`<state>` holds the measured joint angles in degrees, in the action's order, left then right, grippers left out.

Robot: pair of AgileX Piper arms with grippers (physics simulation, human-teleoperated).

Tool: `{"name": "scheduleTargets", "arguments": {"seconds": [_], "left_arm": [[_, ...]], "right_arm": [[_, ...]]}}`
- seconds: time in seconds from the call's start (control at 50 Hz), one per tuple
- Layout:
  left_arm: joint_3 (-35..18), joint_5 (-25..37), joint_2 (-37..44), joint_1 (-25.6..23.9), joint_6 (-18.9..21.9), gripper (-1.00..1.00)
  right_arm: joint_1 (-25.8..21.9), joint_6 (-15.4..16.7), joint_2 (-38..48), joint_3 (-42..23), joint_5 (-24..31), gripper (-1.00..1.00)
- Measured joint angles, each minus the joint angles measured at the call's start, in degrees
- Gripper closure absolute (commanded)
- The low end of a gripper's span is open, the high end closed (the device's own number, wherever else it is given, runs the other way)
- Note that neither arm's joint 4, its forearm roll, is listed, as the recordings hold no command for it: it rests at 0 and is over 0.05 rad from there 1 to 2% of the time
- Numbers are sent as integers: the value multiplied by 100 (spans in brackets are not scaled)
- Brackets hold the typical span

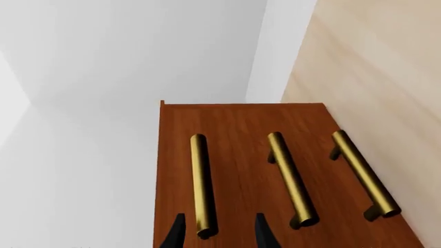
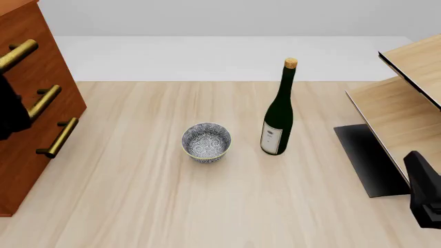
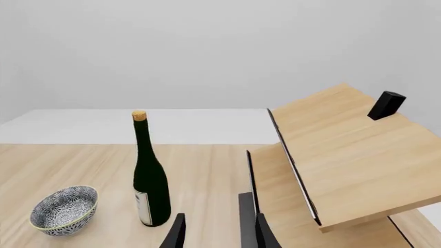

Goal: Close the bottom drawer of the cabinet and open the top drawer.

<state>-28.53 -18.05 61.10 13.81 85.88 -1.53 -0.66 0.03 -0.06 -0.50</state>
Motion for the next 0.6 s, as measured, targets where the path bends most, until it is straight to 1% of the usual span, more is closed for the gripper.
{"name": "scheduleTargets", "arguments": {"seconds": [0.6], "left_arm": [[-267,-30,229,301,-62,-100]], "right_arm": [[-53,45,2,0,2,-100]]}}
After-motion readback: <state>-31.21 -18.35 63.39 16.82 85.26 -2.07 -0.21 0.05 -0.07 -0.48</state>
